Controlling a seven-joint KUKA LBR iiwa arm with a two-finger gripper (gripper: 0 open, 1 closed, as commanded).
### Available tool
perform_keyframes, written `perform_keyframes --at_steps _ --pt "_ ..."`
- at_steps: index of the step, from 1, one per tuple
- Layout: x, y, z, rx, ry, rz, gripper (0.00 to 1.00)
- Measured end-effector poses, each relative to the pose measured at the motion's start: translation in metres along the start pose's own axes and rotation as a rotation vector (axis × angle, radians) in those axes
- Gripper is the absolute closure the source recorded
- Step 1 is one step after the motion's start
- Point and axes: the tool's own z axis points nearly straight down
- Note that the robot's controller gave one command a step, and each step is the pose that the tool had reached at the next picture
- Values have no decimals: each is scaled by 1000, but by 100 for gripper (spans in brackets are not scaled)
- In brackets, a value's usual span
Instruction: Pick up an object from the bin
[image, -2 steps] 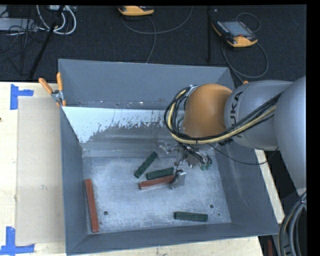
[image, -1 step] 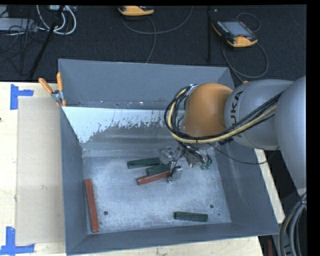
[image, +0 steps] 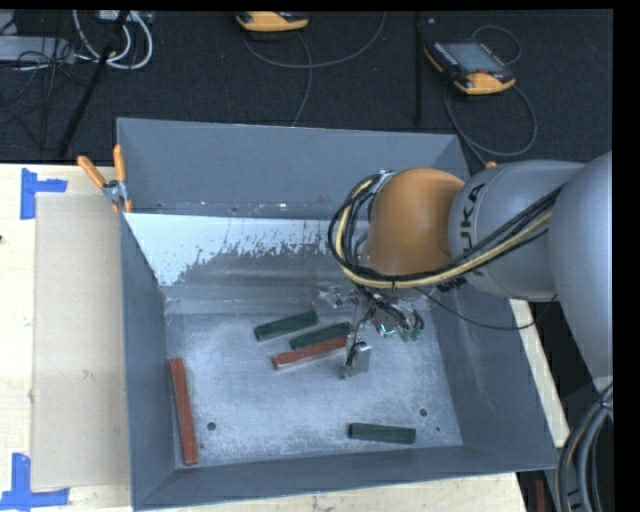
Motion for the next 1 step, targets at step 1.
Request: perform_keyframes --at_steps 1 --pt "0 0 0 0 1 2 100"
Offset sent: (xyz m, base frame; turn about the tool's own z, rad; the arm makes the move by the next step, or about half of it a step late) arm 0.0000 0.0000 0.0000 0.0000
